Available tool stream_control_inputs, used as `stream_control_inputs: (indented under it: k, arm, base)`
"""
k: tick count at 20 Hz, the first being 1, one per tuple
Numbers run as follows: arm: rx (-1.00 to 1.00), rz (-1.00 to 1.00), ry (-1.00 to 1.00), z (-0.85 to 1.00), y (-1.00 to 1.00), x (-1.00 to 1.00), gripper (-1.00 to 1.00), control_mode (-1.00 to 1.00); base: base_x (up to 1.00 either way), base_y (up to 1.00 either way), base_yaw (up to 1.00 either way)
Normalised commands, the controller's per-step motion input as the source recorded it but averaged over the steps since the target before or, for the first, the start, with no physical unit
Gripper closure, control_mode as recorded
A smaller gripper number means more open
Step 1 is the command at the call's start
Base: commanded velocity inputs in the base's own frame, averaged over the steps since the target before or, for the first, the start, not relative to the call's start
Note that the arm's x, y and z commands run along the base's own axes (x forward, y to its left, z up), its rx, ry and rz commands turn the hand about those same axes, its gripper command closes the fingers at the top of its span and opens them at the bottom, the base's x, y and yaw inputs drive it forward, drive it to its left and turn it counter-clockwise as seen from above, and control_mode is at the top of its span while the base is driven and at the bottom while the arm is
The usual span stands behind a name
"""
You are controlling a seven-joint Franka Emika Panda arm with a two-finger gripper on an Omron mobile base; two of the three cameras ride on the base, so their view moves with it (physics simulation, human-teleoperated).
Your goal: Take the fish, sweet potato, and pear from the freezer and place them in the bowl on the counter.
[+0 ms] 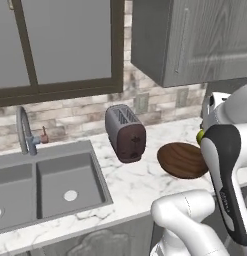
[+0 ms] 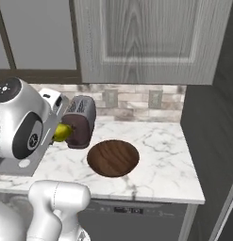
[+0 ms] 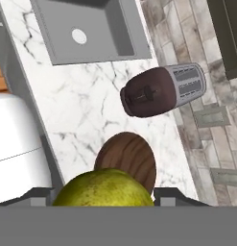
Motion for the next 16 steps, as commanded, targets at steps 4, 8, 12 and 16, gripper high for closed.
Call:
stream_control_inputs:
  k: [4,8,12,16]
  arm:
    - [0.0,0.0,0.0,0.0,0.0,0.0,1.0,1.0]
    - [0.0,0.0,0.0,0.0,0.0,0.0,1.0,1.0]
    - [0.04,-0.03,0.02,-0.26,-0.21,0.33,1.0,-1.0]
    - [0.06,-0.02,0.02,-0.57,-0.33,0.49,1.0,-1.0]
  base:
    - [0.51,0.0,-0.27]
    - [0.41,-0.01,-0.13]
    - [0.11,0.0,-0.02]
    - [0.0,0.0,0.0]
